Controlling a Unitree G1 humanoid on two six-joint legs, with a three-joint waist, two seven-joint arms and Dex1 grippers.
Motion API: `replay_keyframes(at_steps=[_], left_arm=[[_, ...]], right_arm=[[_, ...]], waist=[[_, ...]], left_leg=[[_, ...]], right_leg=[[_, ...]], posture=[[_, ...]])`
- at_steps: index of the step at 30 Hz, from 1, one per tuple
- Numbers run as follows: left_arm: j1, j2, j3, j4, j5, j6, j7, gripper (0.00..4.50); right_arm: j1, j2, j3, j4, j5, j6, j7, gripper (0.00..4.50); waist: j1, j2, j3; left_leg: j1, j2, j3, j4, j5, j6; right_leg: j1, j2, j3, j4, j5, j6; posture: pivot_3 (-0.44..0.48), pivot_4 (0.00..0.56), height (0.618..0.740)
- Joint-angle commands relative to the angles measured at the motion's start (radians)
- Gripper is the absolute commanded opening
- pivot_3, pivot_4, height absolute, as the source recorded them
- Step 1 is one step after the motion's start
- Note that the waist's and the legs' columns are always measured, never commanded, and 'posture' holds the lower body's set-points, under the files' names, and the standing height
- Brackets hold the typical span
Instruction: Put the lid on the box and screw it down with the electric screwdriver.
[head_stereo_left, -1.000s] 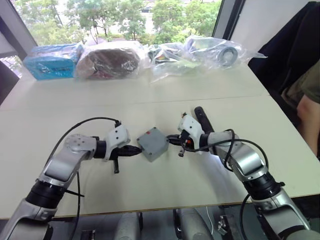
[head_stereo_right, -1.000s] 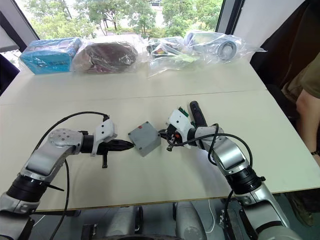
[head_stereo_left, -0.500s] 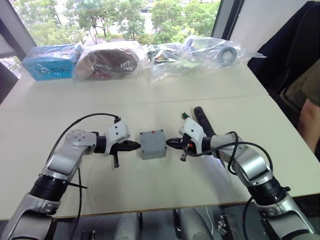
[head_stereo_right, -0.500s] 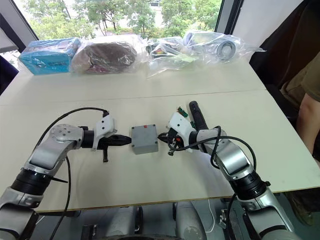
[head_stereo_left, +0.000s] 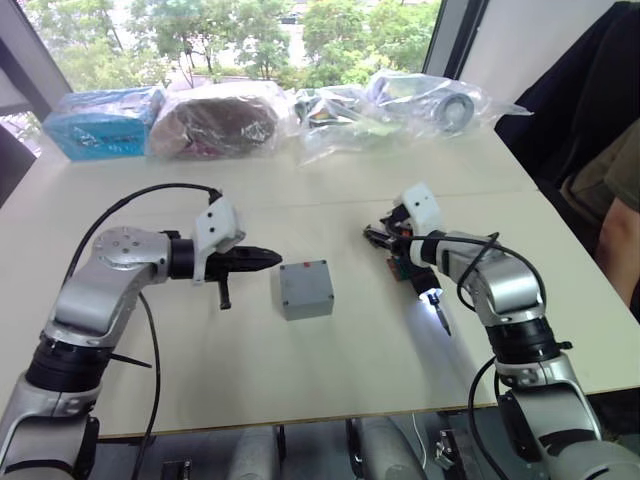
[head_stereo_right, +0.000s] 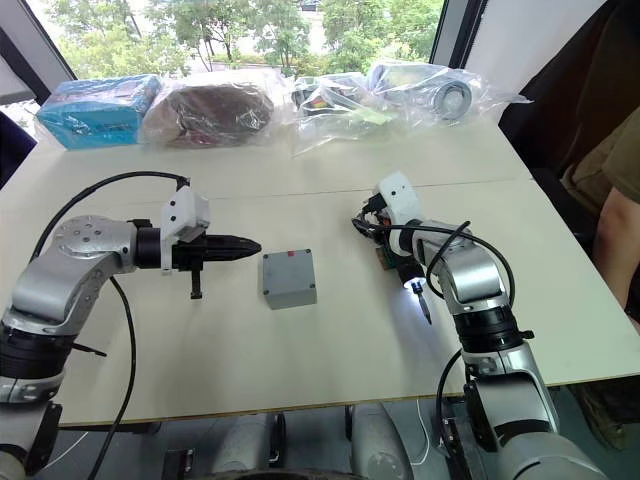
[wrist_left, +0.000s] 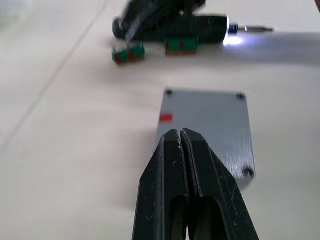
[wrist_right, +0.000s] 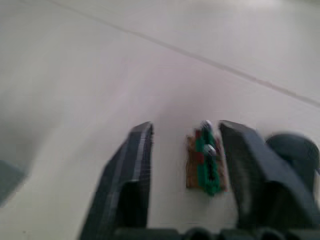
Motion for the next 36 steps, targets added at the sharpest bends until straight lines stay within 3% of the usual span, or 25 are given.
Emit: replay_keyframes(at_steps=[1, 27, 36], left_arm=[[-0.027, -0.002, 0.020, -0.047, -0.027, 0.012, 0.020, 0.00], [-0.068, 0.017, 0.030, 0.029, -0.017, -0.025, 0.063, 0.00], [-0.055, 0.016, 0.028, 0.014, -0.021, -0.022, 0.070, 0.00]], right_arm=[[-0.052, 0.017, 0.001, 0.023, -0.016, 0.017, -0.015, 3.78], [-0.091, 0.076, -0.012, 0.063, -0.043, 0.234, -0.113, 3.78], [-0.105, 0.094, -0.053, -0.058, -0.011, 0.408, -0.160, 3.78]], waist=[[0.000, 0.000, 0.000], [0.007, 0.000, 0.000], [0.006, 0.000, 0.000]], left_leg=[[0.000, 0.000, 0.000, 0.000, 0.000, 0.000], [0.000, 0.000, 0.000, -0.001, 0.000, 0.000], [0.000, 0.000, -0.001, -0.001, 0.000, 0.000]], right_leg=[[0.000, 0.000, 0.000, 0.000, 0.000, 0.000], [0.001, 0.000, 0.000, 0.000, 0.000, 0.000], [0.001, -0.001, 0.000, -0.001, 0.000, 0.000]], posture=[[0.000, 0.150, 0.740], [0.000, 0.150, 0.740], [0.000, 0.150, 0.740]])
